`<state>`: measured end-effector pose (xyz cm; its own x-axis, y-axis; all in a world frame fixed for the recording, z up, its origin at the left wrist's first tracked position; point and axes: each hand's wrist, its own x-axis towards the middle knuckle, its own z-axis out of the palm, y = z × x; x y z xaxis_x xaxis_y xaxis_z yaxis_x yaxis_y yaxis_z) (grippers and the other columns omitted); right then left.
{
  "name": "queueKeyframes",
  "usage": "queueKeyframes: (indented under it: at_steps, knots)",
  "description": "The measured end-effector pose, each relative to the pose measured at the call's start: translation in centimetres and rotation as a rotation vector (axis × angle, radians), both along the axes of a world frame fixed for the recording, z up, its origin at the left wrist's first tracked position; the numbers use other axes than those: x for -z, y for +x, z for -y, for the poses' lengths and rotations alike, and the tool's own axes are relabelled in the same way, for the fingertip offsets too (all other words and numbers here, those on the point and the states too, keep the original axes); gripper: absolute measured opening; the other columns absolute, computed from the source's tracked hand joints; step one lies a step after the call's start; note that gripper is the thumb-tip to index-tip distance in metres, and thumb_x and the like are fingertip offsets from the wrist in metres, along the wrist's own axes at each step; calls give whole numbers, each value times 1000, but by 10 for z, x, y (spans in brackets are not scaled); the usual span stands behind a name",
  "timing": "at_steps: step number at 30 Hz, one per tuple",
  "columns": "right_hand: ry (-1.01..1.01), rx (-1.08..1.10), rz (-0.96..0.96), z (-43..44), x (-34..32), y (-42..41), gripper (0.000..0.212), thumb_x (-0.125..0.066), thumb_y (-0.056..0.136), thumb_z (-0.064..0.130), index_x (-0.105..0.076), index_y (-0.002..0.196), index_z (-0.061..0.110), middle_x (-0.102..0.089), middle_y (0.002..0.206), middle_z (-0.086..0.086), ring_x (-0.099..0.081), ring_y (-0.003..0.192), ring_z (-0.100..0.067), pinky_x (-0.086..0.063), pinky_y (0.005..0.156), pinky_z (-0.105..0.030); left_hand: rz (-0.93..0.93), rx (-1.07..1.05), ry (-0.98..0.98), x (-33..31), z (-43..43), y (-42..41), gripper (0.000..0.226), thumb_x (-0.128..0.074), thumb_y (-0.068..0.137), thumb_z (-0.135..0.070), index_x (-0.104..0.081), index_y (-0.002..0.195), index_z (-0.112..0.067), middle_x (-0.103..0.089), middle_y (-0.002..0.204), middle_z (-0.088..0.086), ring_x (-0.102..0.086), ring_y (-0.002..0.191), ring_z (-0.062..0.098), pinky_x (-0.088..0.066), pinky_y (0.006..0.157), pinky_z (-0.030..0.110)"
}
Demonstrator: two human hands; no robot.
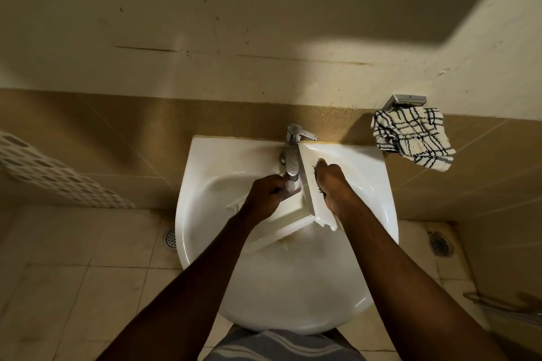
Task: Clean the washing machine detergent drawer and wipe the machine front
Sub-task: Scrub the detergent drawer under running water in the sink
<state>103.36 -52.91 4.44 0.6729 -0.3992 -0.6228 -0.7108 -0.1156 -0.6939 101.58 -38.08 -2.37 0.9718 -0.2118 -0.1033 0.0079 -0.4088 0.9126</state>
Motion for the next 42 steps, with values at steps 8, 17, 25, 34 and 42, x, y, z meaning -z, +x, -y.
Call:
queueKeyframes:
  at_steps: [8, 17, 25, 34, 42]
  knots:
    - [4, 17, 18, 0, 3, 0, 47, -32, 105, 36, -52, 128, 0, -60, 117, -17, -60, 108, -34, -49, 98, -45, -90, -196, -98, -4, 15, -6, 6, -78, 83, -16, -76, 81, -11, -76, 87, 3, -70, 82, 15, -56, 82, 29]
    - [-6, 24, -1, 0, 2, -2, 45, -31, 106, 36, -52, 127, 2, -58, 111, -12, -59, 105, -31, -47, 90, -38, -30, -95, -15, -4, 5, -4, 12, -77, 85, -16, -75, 89, -4, -70, 76, -5, -56, 65, -14, -38, 66, 3]
    - [-27, -20, 33, 11, 9, -17, 42, -31, 105, 43, -58, 98, 11, -57, 78, -4, -53, 67, -17, -41, 59, -26, -23, 214, 156, -7, -12, 7, 22, -71, 87, -3, -75, 108, -2, -74, 110, 7, -65, 103, 9, -37, 77, -2]
    - [45, 60, 36, 14, 3, -37, 44, -30, 106, 41, -58, 86, 13, -57, 84, -12, -55, 69, -22, -46, 68, -31, 51, 39, 244, -18, 0, 9, 33, -85, 76, -31, -71, 90, -5, -64, 87, 3, -61, 81, 19, -45, 71, 25]
    - [78, 59, -22, 48, -11, -40, 47, -34, 104, 46, -64, 112, 11, -69, 90, -8, -64, 76, -23, -51, 66, -30, -134, 365, 496, -11, -10, 21, 67, -55, 91, -62, -65, 116, -1, -68, 118, 19, -62, 111, 33, -45, 90, 36]
